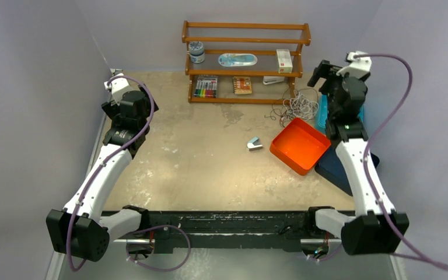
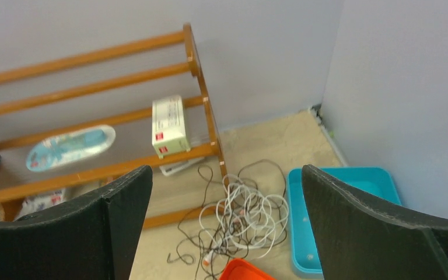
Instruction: Untangle the cables
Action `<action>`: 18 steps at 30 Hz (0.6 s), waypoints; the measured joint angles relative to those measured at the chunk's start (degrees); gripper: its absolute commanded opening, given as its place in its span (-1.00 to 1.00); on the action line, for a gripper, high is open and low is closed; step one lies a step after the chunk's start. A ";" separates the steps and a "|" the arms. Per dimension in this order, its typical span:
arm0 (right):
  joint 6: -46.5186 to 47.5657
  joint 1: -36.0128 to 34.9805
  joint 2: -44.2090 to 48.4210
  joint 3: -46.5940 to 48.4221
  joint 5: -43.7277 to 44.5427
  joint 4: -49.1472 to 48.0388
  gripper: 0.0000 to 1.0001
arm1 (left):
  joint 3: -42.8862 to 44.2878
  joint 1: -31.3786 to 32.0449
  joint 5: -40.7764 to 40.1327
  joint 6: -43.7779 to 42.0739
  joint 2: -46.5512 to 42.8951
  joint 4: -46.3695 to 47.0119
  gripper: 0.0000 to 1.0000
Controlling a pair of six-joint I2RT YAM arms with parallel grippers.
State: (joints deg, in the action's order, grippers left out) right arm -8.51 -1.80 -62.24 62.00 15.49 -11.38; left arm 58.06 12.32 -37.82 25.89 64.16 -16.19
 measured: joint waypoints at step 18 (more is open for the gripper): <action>-0.42 0.00 -33.99 16.44 -11.58 16.39 0.99 | 0.00 -0.26 0.11 0.00 -0.76 -0.72 1.00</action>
State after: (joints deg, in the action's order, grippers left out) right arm -8.93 -1.80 -96.23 78.43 3.90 5.02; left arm 58.06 12.05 -37.71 25.89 63.40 -16.91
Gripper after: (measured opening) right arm 0.994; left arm 0.998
